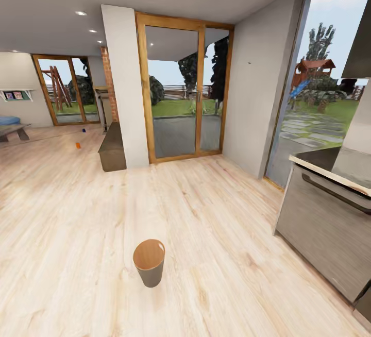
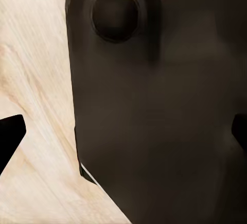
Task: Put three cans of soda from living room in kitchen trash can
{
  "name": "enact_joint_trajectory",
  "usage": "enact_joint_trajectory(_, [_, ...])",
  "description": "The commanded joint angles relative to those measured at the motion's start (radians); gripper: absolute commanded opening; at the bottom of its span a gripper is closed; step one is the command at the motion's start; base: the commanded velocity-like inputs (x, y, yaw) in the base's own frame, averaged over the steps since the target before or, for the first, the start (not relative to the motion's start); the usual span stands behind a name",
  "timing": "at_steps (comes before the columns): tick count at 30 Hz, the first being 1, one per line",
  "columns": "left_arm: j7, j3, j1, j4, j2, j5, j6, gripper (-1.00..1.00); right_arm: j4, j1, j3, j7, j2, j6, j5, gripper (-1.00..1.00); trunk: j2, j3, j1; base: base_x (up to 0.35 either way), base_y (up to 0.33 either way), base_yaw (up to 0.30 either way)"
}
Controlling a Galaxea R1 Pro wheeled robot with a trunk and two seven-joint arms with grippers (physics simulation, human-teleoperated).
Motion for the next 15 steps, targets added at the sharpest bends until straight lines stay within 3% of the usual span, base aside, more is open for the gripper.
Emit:
enact_joint_trajectory(1, [0.004, 0.005, 0.006, 0.006, -0.004, -0.004, 0.005, 1.00, 0.006, 0.006, 0.005, -0.005, -0.006, -0.001, 0.005, 1.00, 0.000, 0.000, 0.000, 0.000, 0.000, 0.000])
enact_joint_trajectory(6, [0.004, 0.006, 0.033, 0.034, -0.004, -0.004, 0.024, 1.00, 0.034, 0.024, 0.013, -0.007, -0.010, 0.000, 0.009, 1.00, 0.000, 0.000, 0.000, 0.000, 0.000, 0.000])
enact_joint_trajectory(15, [0.004, 0.006, 0.033, 0.041, -0.004, -0.004, 0.024, 1.00, 0.066, 0.024, 0.013, -0.007, -0.010, 0.000, 0.009, 1.00, 0.000, 0.000, 0.000, 0.000, 0.000, 0.000])
